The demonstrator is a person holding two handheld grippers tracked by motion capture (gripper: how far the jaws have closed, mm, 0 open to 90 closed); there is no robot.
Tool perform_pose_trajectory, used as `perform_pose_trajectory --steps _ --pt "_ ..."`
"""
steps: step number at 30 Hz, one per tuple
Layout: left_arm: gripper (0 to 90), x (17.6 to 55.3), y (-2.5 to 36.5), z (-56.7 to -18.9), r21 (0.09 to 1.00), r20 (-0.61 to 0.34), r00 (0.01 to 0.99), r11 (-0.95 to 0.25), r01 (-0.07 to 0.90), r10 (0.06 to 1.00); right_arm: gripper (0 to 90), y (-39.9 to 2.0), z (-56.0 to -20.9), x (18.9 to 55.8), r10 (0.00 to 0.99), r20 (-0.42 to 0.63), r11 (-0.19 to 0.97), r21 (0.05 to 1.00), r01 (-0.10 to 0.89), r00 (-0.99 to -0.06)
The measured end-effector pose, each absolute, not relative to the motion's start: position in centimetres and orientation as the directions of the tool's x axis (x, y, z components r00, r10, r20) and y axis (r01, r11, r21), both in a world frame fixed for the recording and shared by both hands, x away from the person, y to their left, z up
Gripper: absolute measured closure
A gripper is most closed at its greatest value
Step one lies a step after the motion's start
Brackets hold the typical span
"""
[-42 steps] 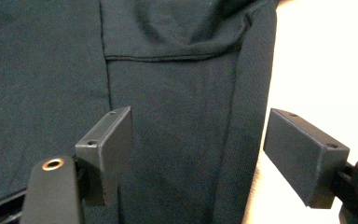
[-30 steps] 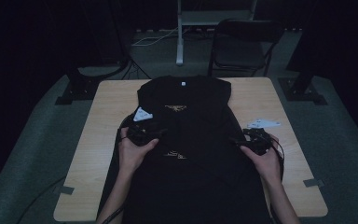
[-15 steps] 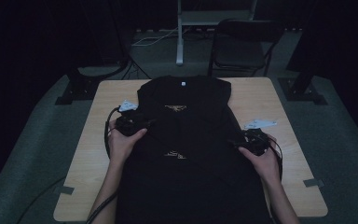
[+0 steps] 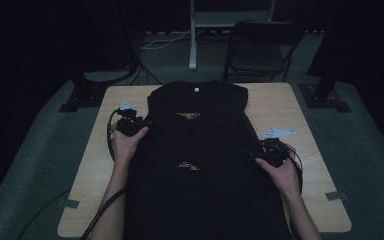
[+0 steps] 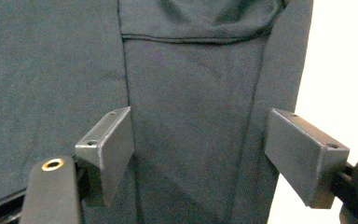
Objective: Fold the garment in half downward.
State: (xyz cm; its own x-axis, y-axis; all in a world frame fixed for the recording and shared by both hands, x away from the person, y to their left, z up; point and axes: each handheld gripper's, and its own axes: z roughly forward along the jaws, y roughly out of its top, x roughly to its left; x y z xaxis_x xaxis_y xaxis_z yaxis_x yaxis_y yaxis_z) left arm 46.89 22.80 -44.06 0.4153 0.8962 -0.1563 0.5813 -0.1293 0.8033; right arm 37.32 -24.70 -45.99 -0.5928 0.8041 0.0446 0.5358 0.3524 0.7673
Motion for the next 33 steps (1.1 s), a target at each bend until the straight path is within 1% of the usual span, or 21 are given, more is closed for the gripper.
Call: perform_pose_trajectory --steps 9,15,18,22,26,30,33 --pt "32.8 49.0 23.0 -45.1 0.792 -0.190 0.367 -0.079 0.605 0.911 22.8 -24.8 -46.0 37.4 0.804 0.061 0.343 0.766 0.544 -0.592" --pt "32.9 50.7 22.4 -45.0 0.784 -0.198 0.364 -0.076 0.616 0.910 22.0 -24.7 -46.0 37.4 0.803 0.060 0.346 0.763 0.546 -0.593" --pt "33.0 51.3 21.9 -45.6 0.778 -0.176 0.364 -0.097 0.620 0.915 21.8 -24.7 -46.0 37.4 0.803 0.059 0.347 0.763 0.545 -0.593" --pt "36.7 51.5 21.9 -45.6 0.782 -0.181 0.348 -0.080 0.618 0.920 21.5 -24.7 -46.0 37.4 0.803 0.056 0.350 0.762 0.545 -0.593" --pt "36.7 51.9 21.9 -45.6 0.781 -0.166 0.345 -0.091 0.618 0.924 21.5 -24.7 -46.0 37.4 0.803 0.058 0.348 0.762 0.546 -0.593" --pt "36.7 52.5 21.7 -45.6 0.781 -0.143 0.345 -0.108 0.615 0.928 21.1 -24.3 -46.0 37.3 0.804 0.021 0.377 0.755 0.537 -0.594" --pt "36.7 53.0 21.6 -45.5 0.781 -0.131 0.339 -0.114 0.614 0.932 21.0 -24.3 -46.0 37.3 0.804 0.018 0.380 0.754 0.536 -0.594"
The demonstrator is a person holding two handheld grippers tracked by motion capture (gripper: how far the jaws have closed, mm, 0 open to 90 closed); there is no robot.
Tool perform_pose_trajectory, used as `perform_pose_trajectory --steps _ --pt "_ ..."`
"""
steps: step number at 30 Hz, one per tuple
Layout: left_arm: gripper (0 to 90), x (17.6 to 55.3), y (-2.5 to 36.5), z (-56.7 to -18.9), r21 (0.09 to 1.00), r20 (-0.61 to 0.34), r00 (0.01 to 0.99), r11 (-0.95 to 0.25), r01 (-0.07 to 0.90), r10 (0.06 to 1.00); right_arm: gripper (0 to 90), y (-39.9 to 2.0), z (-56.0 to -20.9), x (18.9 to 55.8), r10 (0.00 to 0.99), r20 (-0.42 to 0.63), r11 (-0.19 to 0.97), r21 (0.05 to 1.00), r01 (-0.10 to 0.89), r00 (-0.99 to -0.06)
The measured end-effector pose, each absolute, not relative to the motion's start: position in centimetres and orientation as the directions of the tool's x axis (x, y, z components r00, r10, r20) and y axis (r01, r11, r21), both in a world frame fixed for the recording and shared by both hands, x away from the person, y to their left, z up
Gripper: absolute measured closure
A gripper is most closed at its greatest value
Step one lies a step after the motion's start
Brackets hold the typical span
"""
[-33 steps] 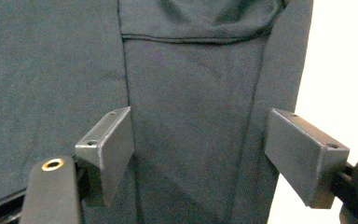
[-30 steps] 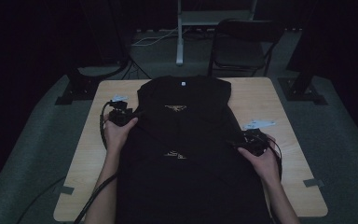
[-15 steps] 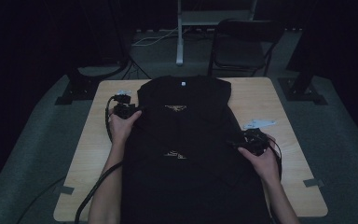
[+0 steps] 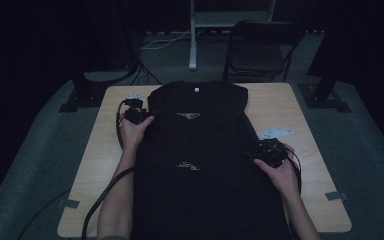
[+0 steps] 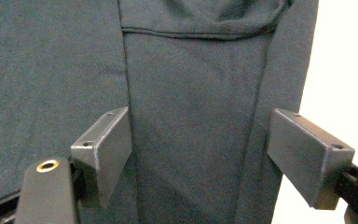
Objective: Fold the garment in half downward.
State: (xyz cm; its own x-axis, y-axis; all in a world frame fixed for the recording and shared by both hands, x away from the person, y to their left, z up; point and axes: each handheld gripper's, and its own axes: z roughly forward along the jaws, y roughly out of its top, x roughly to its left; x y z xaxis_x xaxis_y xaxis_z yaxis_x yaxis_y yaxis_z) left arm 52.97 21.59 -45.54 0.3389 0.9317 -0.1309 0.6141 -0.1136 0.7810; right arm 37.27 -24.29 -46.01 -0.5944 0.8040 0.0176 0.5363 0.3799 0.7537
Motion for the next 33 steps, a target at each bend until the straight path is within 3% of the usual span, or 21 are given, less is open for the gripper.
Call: perform_pose_trajectory --steps 7,10,13,14,15,20,24,26,28,30,33 --pt "43.0 53.5 20.9 -45.5 0.782 -0.080 0.317 -0.138 0.608 0.945 21.0 -24.0 -46.0 37.2 0.808 -0.001 0.391 0.749 0.534 -0.590" --pt "54.4 53.4 20.5 -45.5 0.784 -0.052 0.324 -0.162 0.599 0.945 21.3 -23.9 -46.0 37.2 0.812 -0.009 0.393 0.749 0.534 -0.584" --pt "72.4 53.3 20.6 -45.5 0.785 -0.096 0.315 -0.123 0.608 0.944 21.5 -23.8 -46.0 37.0 0.816 -0.010 0.389 0.749 0.536 -0.578" --pt "72.4 53.2 20.6 -45.6 0.783 -0.117 0.316 -0.109 0.613 0.942 21.5 -23.8 -46.0 37.0 0.816 -0.010 0.389 0.749 0.536 -0.578" --pt "78.1 53.2 20.6 -45.6 0.781 -0.125 0.317 -0.104 0.615 0.940 21.5 -23.7 -46.0 37.0 0.822 -0.013 0.385 0.749 0.539 -0.570" --pt "79.6 53.3 20.7 -45.6 0.779 -0.148 0.317 -0.087 0.621 0.937 20.8 -23.6 -46.0 36.9 0.824 -0.010 0.382 0.749 0.542 -0.566" --pt "79.9 53.0 20.1 -45.5 0.788 -0.085 0.317 -0.131 0.602 0.945 18.0 -23.5 -46.1 36.8 0.808 -0.013 0.401 0.745 0.533 -0.590" --pt "79.9 53.0 20.2 -45.5 0.786 -0.089 0.317 -0.129 0.604 0.944 11.7 -23.3 -46.1 36.9 0.799 -0.007 0.410 0.739 0.535 -0.602" --pt "79.8 53.1 20.3 -45.6 0.785 -0.100 0.318 -0.121 0.608 0.943 11.6 -23.1 -46.1 37.0 0.788 0.000 0.417 0.736 0.533 -0.616" --pt "79.3 53.1 20.3 -45.6 0.784 -0.102 0.315 -0.118 0.609 0.944 21.5 -23.1 -45.5 37.5 0.783 0.016 0.418 0.727 0.545 -0.622" --pt "78.5 53.0 20.1 -45.5 0.787 -0.079 0.311 -0.132 0.603 0.947 24.7 -23.4 -43.7 39.1 0.808 0.080 0.321 0.771 0.549 -0.584"
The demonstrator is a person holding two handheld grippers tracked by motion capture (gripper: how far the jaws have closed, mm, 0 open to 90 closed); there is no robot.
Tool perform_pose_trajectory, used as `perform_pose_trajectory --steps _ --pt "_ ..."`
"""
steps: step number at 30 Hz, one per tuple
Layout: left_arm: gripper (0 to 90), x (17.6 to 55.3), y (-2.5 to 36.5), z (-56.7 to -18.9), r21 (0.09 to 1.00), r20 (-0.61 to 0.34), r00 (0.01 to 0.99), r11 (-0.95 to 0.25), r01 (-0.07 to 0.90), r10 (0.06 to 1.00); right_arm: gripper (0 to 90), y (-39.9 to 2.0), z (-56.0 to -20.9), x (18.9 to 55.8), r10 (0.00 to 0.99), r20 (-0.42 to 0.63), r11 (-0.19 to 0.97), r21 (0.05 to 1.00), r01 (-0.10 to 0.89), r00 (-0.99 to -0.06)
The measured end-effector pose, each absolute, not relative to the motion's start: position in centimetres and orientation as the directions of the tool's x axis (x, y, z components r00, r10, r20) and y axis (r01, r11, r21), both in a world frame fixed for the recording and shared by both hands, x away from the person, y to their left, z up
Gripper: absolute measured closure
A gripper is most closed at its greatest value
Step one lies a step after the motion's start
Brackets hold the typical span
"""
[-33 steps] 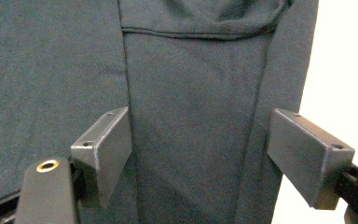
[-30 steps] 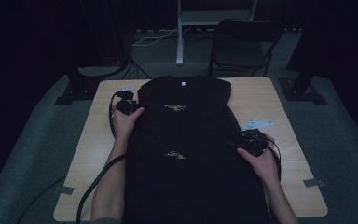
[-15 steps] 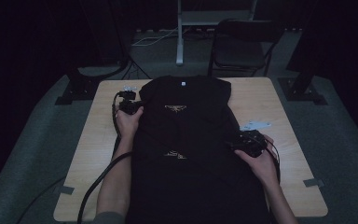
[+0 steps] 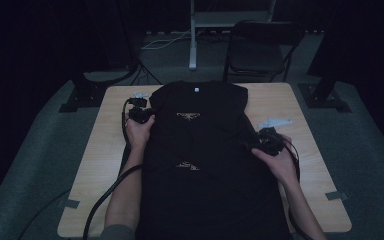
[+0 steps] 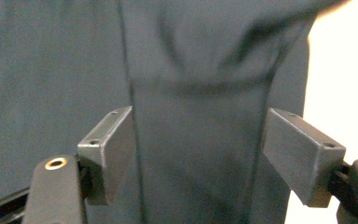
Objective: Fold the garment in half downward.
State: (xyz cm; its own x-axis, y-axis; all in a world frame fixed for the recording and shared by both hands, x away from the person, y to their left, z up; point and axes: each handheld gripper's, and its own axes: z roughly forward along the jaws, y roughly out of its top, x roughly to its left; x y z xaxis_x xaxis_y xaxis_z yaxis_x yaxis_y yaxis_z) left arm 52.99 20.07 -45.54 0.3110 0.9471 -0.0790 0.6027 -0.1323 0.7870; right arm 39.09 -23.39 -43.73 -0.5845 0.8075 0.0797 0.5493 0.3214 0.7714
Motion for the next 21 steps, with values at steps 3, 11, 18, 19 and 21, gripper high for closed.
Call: perform_pose_trajectory --steps 3,11,18,19,21 --pt "78.5 52.9 19.8 -45.5 0.789 -0.054 0.308 -0.148 0.596 0.950 34.0 -23.2 -42.4 41.5 0.826 0.069 0.282 0.809 0.516 -0.560" --pt "77.7 52.8 19.9 -45.5 0.788 -0.067 0.299 -0.133 0.602 0.952 39.0 -22.2 -42.4 48.7 0.892 0.172 0.140 0.776 0.615 -0.419" --pt "77.3 52.6 20.0 -45.6 0.784 -0.094 0.284 -0.105 0.611 0.954 40.3 -21.9 -43.8 53.2 0.917 0.226 0.068 0.724 0.686 -0.329" --pt "77.4 52.6 20.0 -45.6 0.785 -0.097 0.283 -0.101 0.612 0.954 40.1 -22.0 -44.0 53.6 0.924 0.226 0.056 0.717 0.695 -0.308" --pt "77.3 52.6 20.0 -45.6 0.784 -0.100 0.282 -0.099 0.612 0.954 39.2 -22.6 -44.5 54.3 0.933 0.260 -0.007 0.701 0.713 -0.247"
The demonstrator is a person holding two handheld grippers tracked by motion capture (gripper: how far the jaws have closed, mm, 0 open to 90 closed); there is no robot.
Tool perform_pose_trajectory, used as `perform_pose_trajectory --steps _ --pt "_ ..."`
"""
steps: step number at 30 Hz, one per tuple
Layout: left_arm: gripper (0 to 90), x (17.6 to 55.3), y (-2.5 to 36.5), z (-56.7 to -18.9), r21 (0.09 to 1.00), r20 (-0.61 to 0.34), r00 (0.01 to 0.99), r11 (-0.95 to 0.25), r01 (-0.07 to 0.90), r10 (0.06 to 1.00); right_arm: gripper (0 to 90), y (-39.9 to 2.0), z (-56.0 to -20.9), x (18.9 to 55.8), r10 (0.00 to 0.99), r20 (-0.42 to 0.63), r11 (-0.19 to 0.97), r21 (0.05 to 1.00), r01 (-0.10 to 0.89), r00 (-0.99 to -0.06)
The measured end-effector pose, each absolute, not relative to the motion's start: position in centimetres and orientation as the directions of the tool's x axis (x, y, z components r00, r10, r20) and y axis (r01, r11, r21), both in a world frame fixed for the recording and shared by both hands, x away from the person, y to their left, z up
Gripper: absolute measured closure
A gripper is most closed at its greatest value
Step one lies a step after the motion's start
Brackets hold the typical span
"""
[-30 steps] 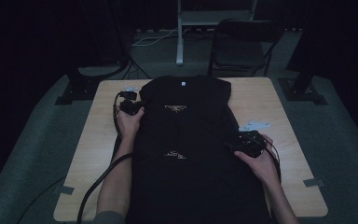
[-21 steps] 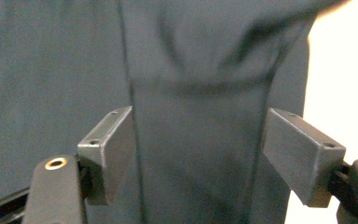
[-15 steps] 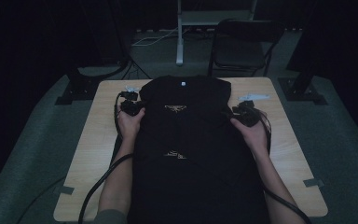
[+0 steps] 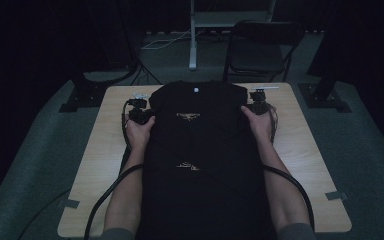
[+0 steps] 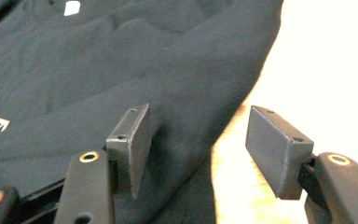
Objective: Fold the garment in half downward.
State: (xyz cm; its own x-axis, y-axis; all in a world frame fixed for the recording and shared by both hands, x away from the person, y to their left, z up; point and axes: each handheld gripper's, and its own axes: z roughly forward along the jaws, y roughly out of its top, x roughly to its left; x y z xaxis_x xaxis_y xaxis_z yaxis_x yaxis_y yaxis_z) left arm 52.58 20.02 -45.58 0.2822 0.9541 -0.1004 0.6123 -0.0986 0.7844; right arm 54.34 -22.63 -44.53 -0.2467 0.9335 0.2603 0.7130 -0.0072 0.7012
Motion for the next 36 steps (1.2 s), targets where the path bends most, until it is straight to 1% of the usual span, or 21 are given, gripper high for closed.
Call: perform_pose_trajectory --steps 3,6,7,8,10,14,16,19,21,23,28,31,35,36 --pt "77.3 52.6 20.0 -45.6 0.785 -0.099 0.282 -0.100 0.612 0.954 39.5 -22.8 -44.8 54.7 0.928 0.288 -0.035 0.699 0.714 -0.237" --pt "77.2 52.5 19.9 -45.6 0.784 -0.095 0.274 -0.098 0.613 0.957 45.0 -22.4 -45.0 55.1 0.909 0.332 -0.055 0.696 0.716 -0.253" --pt "77.3 52.5 19.9 -45.6 0.784 -0.096 0.272 -0.096 0.614 0.957 45.5 -22.0 -45.0 55.2 0.908 0.324 -0.043 0.701 0.712 -0.264" --pt "77.2 52.5 19.8 -45.6 0.784 -0.094 0.271 -0.097 0.613 0.958 46.4 -21.5 -45.0 55.2 0.909 0.314 -0.028 0.703 0.711 -0.275" --pt "77.2 52.5 19.9 -45.6 0.783 -0.097 0.269 -0.093 0.615 0.958 51.4 -20.9 -44.9 55.2 0.920 0.280 -0.004 0.706 0.708 -0.274" --pt "77.3 52.5 19.9 -45.6 0.783 -0.108 0.264 -0.082 0.616 0.958 62.7 -20.4 -44.6 55.5 0.944 0.236 0.003 0.692 0.722 -0.231" --pt "77.2 52.5 19.8 -45.6 0.783 -0.106 0.261 -0.081 0.617 0.959 65.8 -20.0 -44.5 55.6 0.955 0.199 0.022 0.690 0.723 -0.219" --pt "77.2 52.5 19.7 -45.6 0.783 -0.100 0.255 -0.082 0.617 0.962 71.8 -19.0 -44.3 55.6 0.965 0.135 0.072 0.686 0.724 -0.224" --pt "77.8 52.5 19.7 -45.6 0.782 -0.098 0.259 -0.087 0.617 0.961 78.2 -18.3 -44.3 55.5 0.969 0.089 0.110 0.684 0.721 -0.232" --pt "78.7 52.5 19.8 -45.5 0.782 -0.098 0.268 -0.092 0.617 0.958 81.9 -18.0 -44.3 55.4 0.969 0.080 0.118 0.684 0.720 -0.234" --pt "83.1 52.7 20.1 -45.4 0.770 -0.150 0.270 -0.059 0.636 0.951 84.0 -18.6 -44.4 55.2 0.966 0.137 0.067 0.687 0.724 -0.220" --pt "84.0 52.5 20.7 -45.1 0.767 -0.193 0.303 -0.049 0.640 0.933 84.0 -19.2 -44.2 55.0 0.957 0.184 0.037 0.687 0.726 -0.223" --pt "84.3 52.1 21.4 -44.0 0.774 -0.249 0.331 -0.019 0.634 0.910 84.0 -19.8 -43.5 54.6 0.948 0.189 0.051 0.704 0.709 -0.256" --pt "84.3 52.0 21.5 -43.7 0.776 -0.242 0.336 -0.025 0.630 0.910 84.0 -19.7 -43.3 54.6 0.946 0.186 0.059 0.705 0.707 -0.264"
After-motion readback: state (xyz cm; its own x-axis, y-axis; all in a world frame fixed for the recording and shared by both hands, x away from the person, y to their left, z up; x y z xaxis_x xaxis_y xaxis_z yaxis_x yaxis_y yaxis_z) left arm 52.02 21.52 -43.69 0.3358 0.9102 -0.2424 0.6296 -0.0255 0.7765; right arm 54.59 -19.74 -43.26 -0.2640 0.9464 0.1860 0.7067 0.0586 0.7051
